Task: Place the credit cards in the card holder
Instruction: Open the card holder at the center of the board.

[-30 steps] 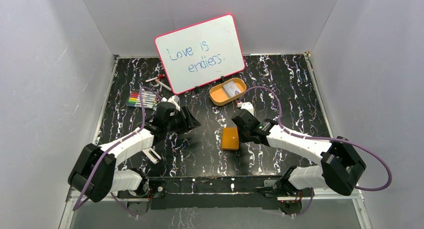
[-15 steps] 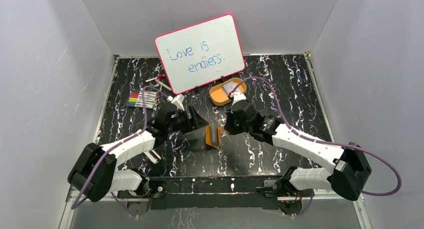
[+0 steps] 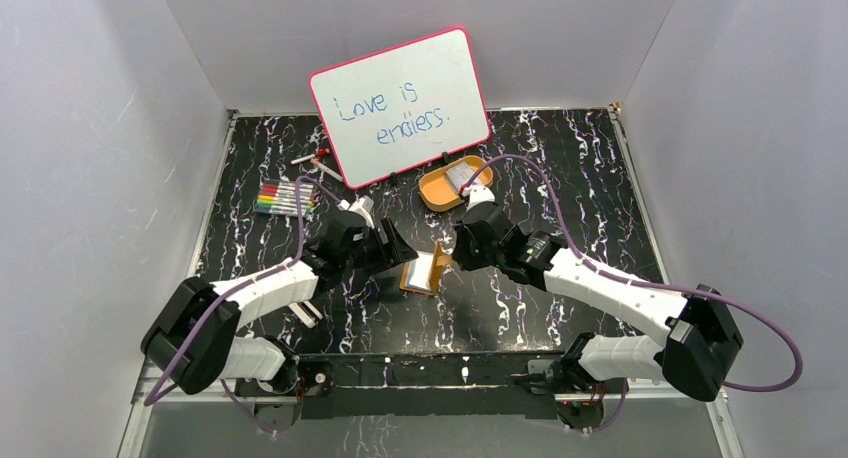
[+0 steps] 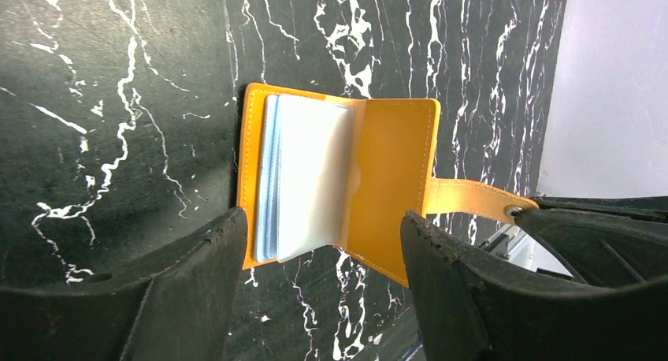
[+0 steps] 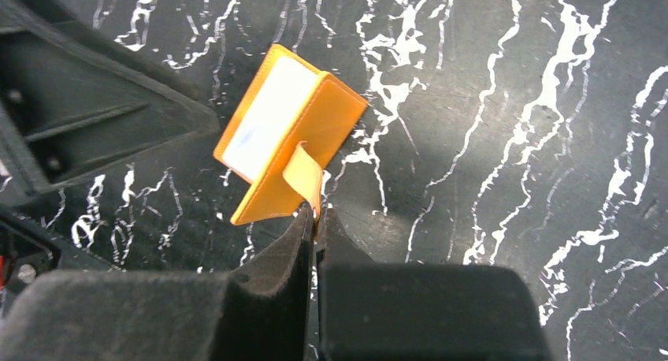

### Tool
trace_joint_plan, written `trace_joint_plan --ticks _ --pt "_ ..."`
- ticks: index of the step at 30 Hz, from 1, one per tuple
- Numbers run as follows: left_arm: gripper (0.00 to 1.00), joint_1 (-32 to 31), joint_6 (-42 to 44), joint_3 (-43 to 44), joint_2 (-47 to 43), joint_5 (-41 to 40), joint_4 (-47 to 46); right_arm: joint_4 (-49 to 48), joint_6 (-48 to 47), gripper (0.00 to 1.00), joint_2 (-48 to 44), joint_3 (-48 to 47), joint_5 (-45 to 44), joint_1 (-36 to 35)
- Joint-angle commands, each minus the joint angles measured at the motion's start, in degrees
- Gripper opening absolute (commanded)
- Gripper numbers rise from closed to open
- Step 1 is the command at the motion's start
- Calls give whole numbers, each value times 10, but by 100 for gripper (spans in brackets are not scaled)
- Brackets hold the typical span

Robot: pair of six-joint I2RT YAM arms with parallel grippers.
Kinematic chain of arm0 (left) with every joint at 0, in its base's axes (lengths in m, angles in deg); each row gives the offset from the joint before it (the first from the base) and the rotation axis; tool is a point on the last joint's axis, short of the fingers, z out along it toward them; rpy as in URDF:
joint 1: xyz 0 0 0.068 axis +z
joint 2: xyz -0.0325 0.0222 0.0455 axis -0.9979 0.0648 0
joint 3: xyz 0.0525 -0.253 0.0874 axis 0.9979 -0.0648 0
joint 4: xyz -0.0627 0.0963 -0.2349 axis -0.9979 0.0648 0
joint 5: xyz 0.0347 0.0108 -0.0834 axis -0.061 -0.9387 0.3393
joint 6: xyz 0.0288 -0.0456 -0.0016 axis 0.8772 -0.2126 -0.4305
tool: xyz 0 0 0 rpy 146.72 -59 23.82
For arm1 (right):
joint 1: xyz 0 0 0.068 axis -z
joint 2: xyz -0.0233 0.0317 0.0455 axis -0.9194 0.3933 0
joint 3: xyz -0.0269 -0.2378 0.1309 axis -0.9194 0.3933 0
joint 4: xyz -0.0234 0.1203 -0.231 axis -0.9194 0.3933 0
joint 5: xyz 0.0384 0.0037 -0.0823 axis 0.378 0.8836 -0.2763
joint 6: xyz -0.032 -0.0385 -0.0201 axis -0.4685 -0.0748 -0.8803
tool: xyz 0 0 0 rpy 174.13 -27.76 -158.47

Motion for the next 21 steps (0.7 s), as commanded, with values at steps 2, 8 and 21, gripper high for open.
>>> trace_joint_plan --ticks 2,8,21 --pt "68 -1 2 -7 -17 -35 29 38 23 0 -4 37 -69 0" --pt "67 -1 6 2 18 -20 22 52 49 0 -28 88 -92 11" --pt "65 -1 10 12 57 50 -59 34 39 0 -40 101 -76 22"
